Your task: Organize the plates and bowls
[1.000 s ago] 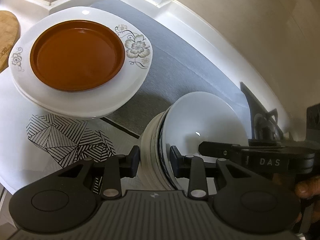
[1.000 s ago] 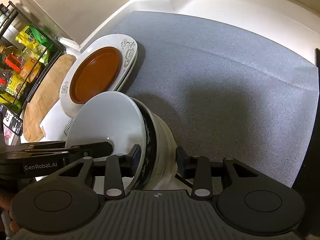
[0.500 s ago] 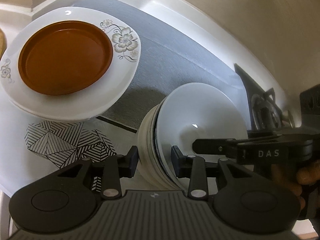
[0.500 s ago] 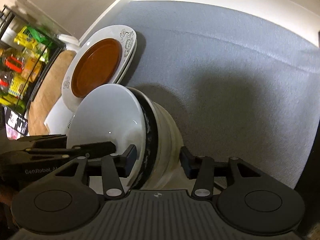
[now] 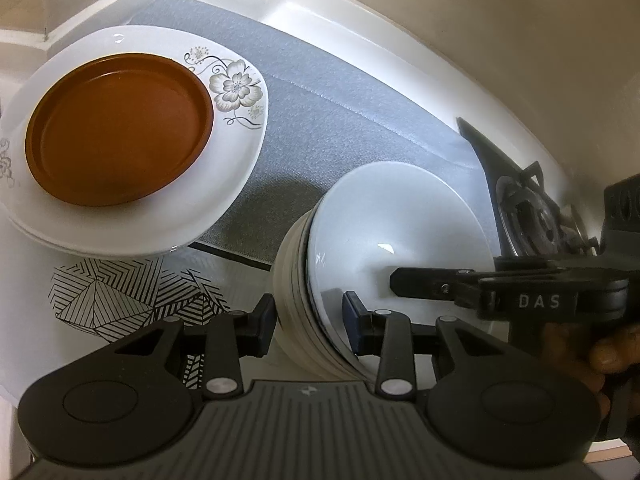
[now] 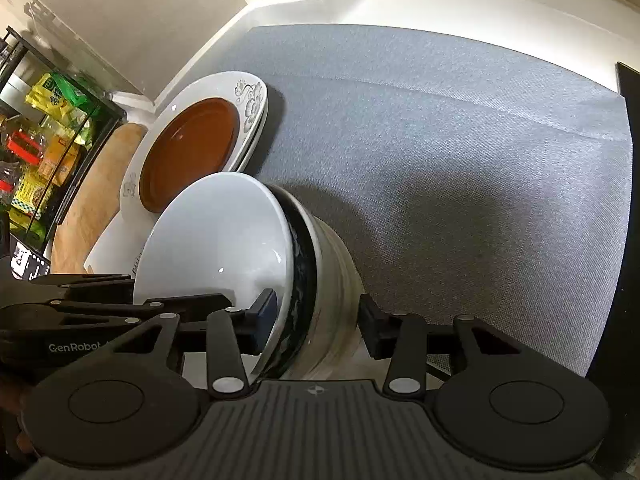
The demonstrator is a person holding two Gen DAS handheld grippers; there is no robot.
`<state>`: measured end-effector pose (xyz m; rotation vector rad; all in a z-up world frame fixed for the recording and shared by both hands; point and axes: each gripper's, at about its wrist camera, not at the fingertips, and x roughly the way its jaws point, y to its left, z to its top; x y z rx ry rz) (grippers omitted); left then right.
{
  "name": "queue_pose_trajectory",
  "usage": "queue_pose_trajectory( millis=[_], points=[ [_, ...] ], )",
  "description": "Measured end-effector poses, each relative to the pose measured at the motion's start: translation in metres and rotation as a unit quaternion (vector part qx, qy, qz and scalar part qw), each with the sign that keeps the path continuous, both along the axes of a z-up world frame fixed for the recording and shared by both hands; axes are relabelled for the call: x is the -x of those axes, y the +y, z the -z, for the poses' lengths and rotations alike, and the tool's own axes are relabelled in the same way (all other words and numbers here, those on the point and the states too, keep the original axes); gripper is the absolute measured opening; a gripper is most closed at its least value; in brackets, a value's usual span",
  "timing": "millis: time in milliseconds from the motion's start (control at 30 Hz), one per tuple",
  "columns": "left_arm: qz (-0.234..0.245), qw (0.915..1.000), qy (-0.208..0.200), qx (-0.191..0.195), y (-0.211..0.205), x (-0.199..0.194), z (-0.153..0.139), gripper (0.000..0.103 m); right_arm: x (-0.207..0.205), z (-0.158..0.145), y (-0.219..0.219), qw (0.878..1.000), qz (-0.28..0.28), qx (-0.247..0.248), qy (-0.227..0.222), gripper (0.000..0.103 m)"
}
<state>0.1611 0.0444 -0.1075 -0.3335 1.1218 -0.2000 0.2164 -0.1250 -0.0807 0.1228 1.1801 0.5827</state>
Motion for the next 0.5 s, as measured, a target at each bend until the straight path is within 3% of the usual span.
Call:
queue_pose_trajectory(
  millis=[500],
  points=[
    [0.034, 0.9985, -0.043, -0.009, -0.015, -0.002, -0.008, 0.037, 0.017, -0.013, -0.024, 0.997, 0.053, -0.018, -0.059, 0.038]
  ],
)
